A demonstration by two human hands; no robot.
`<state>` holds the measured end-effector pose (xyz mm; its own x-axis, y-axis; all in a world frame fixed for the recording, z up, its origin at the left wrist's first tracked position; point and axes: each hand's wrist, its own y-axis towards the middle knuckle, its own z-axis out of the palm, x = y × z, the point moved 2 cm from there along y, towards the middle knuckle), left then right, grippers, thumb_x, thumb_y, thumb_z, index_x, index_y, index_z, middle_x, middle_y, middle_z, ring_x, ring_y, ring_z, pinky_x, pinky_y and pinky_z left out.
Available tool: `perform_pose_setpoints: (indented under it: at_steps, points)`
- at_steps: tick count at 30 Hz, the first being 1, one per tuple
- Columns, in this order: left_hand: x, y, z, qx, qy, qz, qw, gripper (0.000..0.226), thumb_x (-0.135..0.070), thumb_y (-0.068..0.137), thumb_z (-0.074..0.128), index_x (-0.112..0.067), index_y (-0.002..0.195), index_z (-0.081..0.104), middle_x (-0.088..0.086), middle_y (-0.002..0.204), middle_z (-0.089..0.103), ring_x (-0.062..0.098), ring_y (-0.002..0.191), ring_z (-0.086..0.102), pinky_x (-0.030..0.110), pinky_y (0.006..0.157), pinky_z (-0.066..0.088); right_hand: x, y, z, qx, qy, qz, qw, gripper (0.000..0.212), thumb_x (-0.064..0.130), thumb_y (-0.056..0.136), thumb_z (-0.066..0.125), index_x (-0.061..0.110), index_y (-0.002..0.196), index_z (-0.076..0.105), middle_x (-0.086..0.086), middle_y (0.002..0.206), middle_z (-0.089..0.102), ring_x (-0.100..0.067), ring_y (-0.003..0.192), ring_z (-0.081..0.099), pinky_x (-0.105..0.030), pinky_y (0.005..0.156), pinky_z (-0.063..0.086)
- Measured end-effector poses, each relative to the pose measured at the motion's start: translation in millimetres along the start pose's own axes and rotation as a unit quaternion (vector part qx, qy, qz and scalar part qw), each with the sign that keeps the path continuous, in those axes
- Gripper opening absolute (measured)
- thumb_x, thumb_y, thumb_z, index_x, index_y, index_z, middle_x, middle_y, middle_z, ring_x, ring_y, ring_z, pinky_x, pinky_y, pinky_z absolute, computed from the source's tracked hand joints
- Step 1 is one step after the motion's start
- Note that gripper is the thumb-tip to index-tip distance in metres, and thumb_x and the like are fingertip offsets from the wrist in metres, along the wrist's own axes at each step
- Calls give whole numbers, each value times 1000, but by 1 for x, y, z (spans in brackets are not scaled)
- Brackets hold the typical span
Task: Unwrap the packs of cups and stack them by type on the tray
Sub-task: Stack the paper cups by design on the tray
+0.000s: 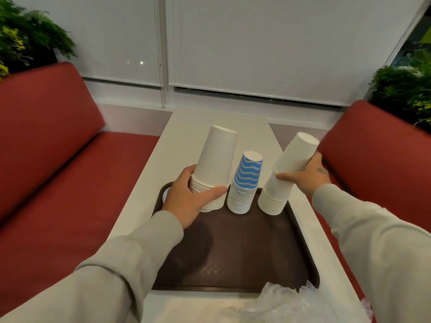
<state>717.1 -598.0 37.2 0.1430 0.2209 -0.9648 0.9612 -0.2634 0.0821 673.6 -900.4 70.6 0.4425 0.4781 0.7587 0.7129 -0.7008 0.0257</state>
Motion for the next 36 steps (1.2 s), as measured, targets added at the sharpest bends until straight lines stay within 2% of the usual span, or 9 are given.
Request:
perform_pose_setpoints:
  at_steps: [8, 13, 16, 19, 22, 25, 28, 33, 36]
  points:
    - [-5, -3, 4, 9, -6, 1, 1000, 70, -47, 65, 87, -39, 124, 51, -21, 108, 63, 5, 101, 62, 28, 86, 52, -20, -17, 6, 73, -119, 80, 987, 83, 35, 70, 89, 8, 129, 38, -15, 126, 56, -26, 94, 59, -38, 78, 52]
    - [-19, -11, 6, 24, -11, 3, 1000, 65, -40, 70, 86, -36, 124, 50, -22, 105, 62, 0, 95, 61, 7, 68, 46, 5, -31, -1, 173, -86, 57, 979, 32, 24, 83, 77, 8, 104, 59, -13, 97, 72, -22, 80, 74, -38, 69, 63]
    - [-28, -17, 9, 35, -7, 8, 999, 61, -38, 72, 86, -37, 120, 48, -24, 100, 59, -7, 88, 57, 0, 59, 42, 34, -50, -2, 252, -16, 6, 968, 22, 19, 88, 71, 8, 107, 65, -12, 97, 75, -21, 83, 76, -38, 74, 63]
    - [-34, -22, 14, 37, -11, 11, 999, 63, -38, 70, 87, -35, 120, 50, -22, 101, 61, -5, 90, 58, 2, 61, 44, 61, -75, 1, 329, 71, -27, 941, 29, 19, 88, 71, 15, 116, 64, -9, 108, 75, -19, 94, 74, -39, 83, 61]
    - [-39, -26, 16, 32, -12, 6, 999, 66, -41, 64, 90, -38, 117, 52, -17, 102, 65, 4, 95, 63, 11, 68, 49, 80, -97, 11, 362, 119, -37, 924, 51, 32, 80, 80, 24, 125, 58, 0, 117, 71, -17, 104, 71, -42, 87, 60]
    - [-49, -31, 15, 28, 27, 9, 999, 65, -45, 64, 89, -40, 115, 50, -17, 99, 64, 0, 89, 61, 7, 58, 43, 87, -111, 26, 339, 126, -50, 931, 71, 37, 70, 88, 29, 129, 50, 7, 122, 66, -13, 108, 66, -43, 91, 58]
    - [-55, -34, 12, 27, 59, 25, 998, 68, -46, 67, 87, -34, 122, 49, -14, 104, 62, 5, 91, 60, 11, 61, 41, 87, -115, 36, 305, 151, -55, 939, 90, 40, 51, 95, 29, 127, 49, 6, 116, 69, -15, 102, 70, -45, 89, 59]
    - [-57, -40, 4, 44, 73, 29, 996, 72, -39, 64, 89, -33, 124, 49, -21, 95, 57, 1, 88, 58, 17, 70, 46, 89, -114, 39, 270, 140, -77, 949, 92, 45, 41, 93, 30, 122, 51, 6, 112, 69, -16, 105, 68, -45, 87, 59]
    - [-58, -39, 2, 42, 72, 30, 996, 72, -40, 66, 88, -35, 126, 50, -23, 95, 58, -5, 86, 56, 11, 64, 42, 91, -113, 37, 257, 146, -89, 951, 90, 46, 40, 92, 32, 120, 52, 6, 111, 68, -16, 104, 68, -45, 87, 59]
